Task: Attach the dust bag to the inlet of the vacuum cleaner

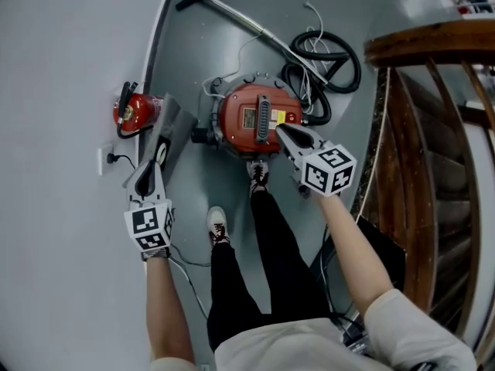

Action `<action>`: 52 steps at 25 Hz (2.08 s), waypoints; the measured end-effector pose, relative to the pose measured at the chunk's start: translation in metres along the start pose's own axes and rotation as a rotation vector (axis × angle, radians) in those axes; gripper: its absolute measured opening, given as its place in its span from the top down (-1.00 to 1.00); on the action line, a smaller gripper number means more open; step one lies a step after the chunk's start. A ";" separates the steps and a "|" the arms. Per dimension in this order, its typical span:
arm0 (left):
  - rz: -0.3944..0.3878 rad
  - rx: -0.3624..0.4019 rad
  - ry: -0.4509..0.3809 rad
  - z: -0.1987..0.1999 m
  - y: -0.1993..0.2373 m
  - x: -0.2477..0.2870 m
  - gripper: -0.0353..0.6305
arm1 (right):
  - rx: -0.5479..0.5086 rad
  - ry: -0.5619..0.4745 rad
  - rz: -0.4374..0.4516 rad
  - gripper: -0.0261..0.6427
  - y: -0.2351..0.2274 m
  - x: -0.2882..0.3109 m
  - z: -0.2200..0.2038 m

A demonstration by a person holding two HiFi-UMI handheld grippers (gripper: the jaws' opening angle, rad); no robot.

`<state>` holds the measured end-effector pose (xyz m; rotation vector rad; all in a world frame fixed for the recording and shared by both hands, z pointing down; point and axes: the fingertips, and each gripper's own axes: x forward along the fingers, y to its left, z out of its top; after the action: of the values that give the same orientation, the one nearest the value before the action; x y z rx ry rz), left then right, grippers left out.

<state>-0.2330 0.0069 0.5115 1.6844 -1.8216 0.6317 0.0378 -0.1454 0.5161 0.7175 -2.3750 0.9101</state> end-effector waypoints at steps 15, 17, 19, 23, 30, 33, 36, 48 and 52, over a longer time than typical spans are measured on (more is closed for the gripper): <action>0.001 -0.026 0.084 -0.064 -0.006 0.056 0.83 | 0.073 0.049 0.048 0.63 -0.029 0.034 -0.034; 0.002 -0.045 0.086 -0.068 -0.009 0.063 0.83 | 0.073 0.054 0.053 0.62 -0.032 0.037 -0.037; 0.005 -0.063 0.086 -0.072 -0.011 0.069 0.83 | 0.072 0.058 0.059 0.61 -0.034 0.041 -0.040; 0.007 -0.092 0.090 -0.081 -0.014 0.082 0.83 | 0.084 0.059 0.075 0.59 -0.037 0.046 -0.047; 0.005 -0.121 0.110 -0.093 -0.017 0.105 0.84 | 0.071 0.072 0.103 0.59 -0.036 0.052 -0.054; -0.004 -0.129 0.118 -0.099 -0.021 0.113 0.84 | 0.067 0.074 0.114 0.59 -0.034 0.055 -0.058; -0.022 -0.135 0.116 -0.103 -0.028 0.120 0.84 | 0.041 0.069 0.118 0.59 -0.035 0.058 -0.061; -0.085 -0.168 0.081 -0.100 -0.043 0.135 0.84 | -0.145 0.103 0.072 0.59 -0.039 0.061 -0.063; -0.103 -0.163 0.066 -0.097 -0.048 0.138 0.84 | -0.081 0.086 0.103 0.58 -0.040 0.063 -0.067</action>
<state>-0.1815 -0.0314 0.6745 1.6180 -1.6817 0.4760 0.0339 -0.1416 0.6163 0.5195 -2.3755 0.8636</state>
